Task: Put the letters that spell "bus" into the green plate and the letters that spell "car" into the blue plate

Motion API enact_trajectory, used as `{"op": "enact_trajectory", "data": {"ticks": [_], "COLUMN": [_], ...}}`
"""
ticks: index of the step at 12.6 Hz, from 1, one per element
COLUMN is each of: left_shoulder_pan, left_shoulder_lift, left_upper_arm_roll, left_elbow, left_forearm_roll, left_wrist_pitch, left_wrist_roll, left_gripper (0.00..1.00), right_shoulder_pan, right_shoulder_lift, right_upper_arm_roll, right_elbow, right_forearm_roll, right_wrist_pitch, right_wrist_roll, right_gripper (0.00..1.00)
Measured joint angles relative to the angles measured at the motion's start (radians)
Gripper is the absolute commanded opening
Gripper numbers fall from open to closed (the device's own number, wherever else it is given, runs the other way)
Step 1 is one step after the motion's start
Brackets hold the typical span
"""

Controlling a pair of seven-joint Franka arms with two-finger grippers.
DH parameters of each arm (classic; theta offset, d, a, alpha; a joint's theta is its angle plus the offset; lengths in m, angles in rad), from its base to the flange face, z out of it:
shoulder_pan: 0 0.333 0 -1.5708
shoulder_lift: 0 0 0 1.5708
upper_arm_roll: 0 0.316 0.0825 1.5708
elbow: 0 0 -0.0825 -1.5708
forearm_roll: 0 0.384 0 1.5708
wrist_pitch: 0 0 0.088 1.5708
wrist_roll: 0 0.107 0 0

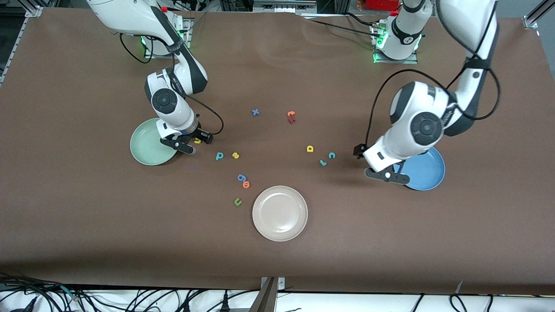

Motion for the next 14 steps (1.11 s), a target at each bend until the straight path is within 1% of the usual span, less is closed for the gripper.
{"op": "enact_trajectory", "data": {"ticks": [1, 3, 4, 6, 7, 8, 9, 10, 11, 12, 14], "left_shoulder_pan": [-0.027, -0.079, -0.097, -0.116, -0.118, -0.118, -0.118, -0.117, -0.118, -0.118, -0.125], "left_shoulder_lift": [0.020, 0.054, 0.071, 0.107, 0.121, 0.132, 0.141, 0.149, 0.156, 0.160, 0.162], "left_upper_arm_roll": [-0.001, -0.001, -0.001, -0.001, -0.001, -0.001, 0.000, 0.001, 0.001, 0.001, 0.001], "left_elbow": [0.000, -0.001, -0.001, -0.009, -0.024, -0.049, -0.074, -0.094, -0.104, -0.107, -0.108], "left_forearm_roll": [0.000, -0.006, -0.018, -0.030, -0.031, -0.031, -0.031, -0.031, -0.031, -0.032, -0.032], "left_wrist_pitch": [0.009, 0.040, 0.059, 0.111, 0.154, 0.205, 0.249, 0.281, 0.295, 0.301, 0.301], "left_wrist_roll": [-0.058, -0.186, -0.239, -0.283, -0.285, -0.285, -0.285, -0.286, -0.288, -0.289, -0.303], "left_gripper": [1.00, 1.00, 1.00, 1.00, 1.00, 1.00, 0.99, 0.99, 0.99, 0.97, 0.88], "right_shoulder_pan": [0.000, 0.000, 0.000, 0.000, 0.000, 0.000, 0.000, 0.000, -0.002, -0.002, 0.001], "right_shoulder_lift": [0.002, 0.001, 0.001, -0.001, -0.006, -0.013, -0.023, -0.036, -0.046, -0.050, -0.033], "right_upper_arm_roll": [0.000, 0.000, 0.001, -0.002, -0.004, -0.009, -0.018, -0.034, -0.046, -0.050, -0.048], "right_elbow": [0.002, 0.005, 0.008, 0.021, 0.038, 0.068, 0.108, 0.147, 0.172, 0.179, 0.168], "right_forearm_roll": [0.000, 0.000, 0.000, -0.001, -0.001, -0.002, -0.002, -0.002, -0.002, -0.002, -0.002], "right_wrist_pitch": [0.009, 0.009, 0.010, 0.008, -0.010, -0.060, -0.133, -0.212, -0.260, -0.278, -0.262], "right_wrist_roll": [0.000, 0.000, 0.000, -0.004, -0.007, -0.014, -0.033, -0.057, -0.074, -0.079, -0.075], "right_gripper": [0.43, 0.38, 0.38, 0.38, 0.38, 0.33, 0.33, 0.44, 0.73, 0.75, 0.74]}}
